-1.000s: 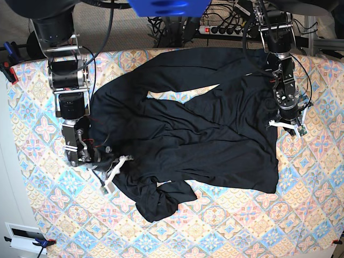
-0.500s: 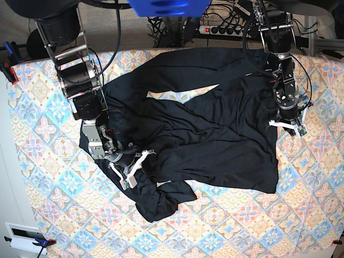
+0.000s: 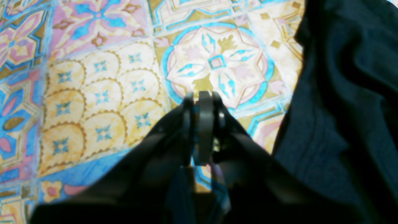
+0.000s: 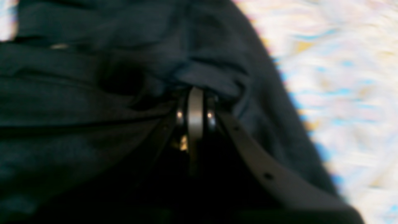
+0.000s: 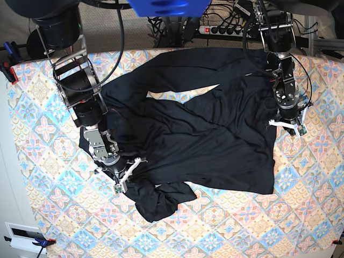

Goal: Layout the t-shirt on the table in an organized manner, then fold the t-shirt properly
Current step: 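Regrasp the shirt edge with the right gripper near the bunched sleeve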

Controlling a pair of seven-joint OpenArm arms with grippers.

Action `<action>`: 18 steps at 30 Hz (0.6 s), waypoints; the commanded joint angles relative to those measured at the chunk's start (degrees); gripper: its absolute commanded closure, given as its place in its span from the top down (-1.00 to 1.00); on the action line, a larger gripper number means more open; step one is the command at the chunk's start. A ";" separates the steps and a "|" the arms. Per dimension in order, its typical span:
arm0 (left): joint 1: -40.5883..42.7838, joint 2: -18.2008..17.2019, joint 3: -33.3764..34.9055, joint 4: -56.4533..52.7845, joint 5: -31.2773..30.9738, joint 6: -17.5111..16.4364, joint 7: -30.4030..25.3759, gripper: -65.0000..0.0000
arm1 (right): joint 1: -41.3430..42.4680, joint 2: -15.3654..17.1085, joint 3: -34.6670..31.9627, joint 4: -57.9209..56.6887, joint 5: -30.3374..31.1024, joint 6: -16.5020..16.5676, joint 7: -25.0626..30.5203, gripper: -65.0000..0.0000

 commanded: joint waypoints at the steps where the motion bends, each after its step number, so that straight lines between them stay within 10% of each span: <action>1: 1.74 0.43 0.03 -0.82 -0.56 0.74 7.83 -0.91 | 1.46 1.30 0.02 -0.76 -1.95 -2.99 -1.62 -0.93; 6: 2.88 0.43 -0.06 -0.82 -0.65 0.83 7.83 -0.91 | 1.90 1.03 0.55 -1.29 -10.83 -8.00 1.20 -0.70; 18: 4.55 1.57 -0.14 1.47 -1.35 0.83 7.83 -0.89 | 1.46 0.95 0.55 0.65 -12.50 -8.00 8.67 -0.66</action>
